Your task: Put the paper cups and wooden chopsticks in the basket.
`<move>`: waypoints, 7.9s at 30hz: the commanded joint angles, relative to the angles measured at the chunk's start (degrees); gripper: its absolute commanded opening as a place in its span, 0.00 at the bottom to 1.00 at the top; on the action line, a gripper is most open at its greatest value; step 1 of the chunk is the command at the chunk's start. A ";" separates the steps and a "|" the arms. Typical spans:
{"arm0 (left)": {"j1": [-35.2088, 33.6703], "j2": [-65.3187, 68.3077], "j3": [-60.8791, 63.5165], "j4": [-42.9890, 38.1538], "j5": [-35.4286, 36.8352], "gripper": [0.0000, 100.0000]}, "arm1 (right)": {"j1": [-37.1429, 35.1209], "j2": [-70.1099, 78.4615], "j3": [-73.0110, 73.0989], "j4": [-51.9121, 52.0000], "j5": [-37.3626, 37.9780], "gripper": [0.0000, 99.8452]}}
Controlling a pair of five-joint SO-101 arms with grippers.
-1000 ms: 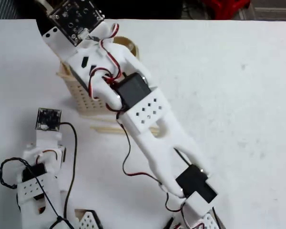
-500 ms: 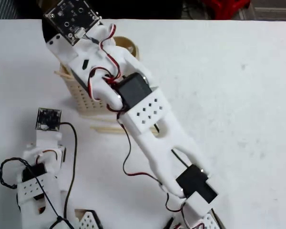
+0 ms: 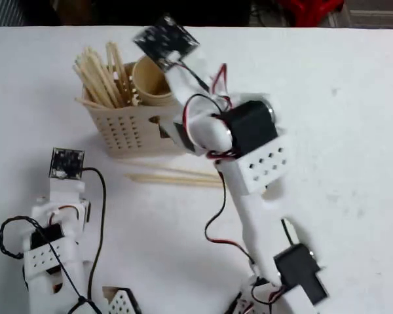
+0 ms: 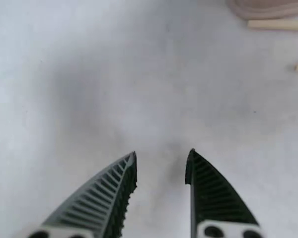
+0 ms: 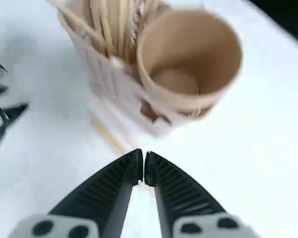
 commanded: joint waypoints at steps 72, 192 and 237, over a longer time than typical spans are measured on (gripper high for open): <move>0.57 -1.10 -0.09 -0.88 0.53 0.17 | 5.49 6.46 69.36 -66.59 32.44 0.13; 0.48 -1.10 -0.09 -0.88 0.53 0.17 | -10.24 -13.05 70.33 -45.49 18.64 0.02; 0.66 -1.10 -0.09 -0.88 0.53 0.17 | -11.38 17.19 -18.99 -65.27 -11.25 0.02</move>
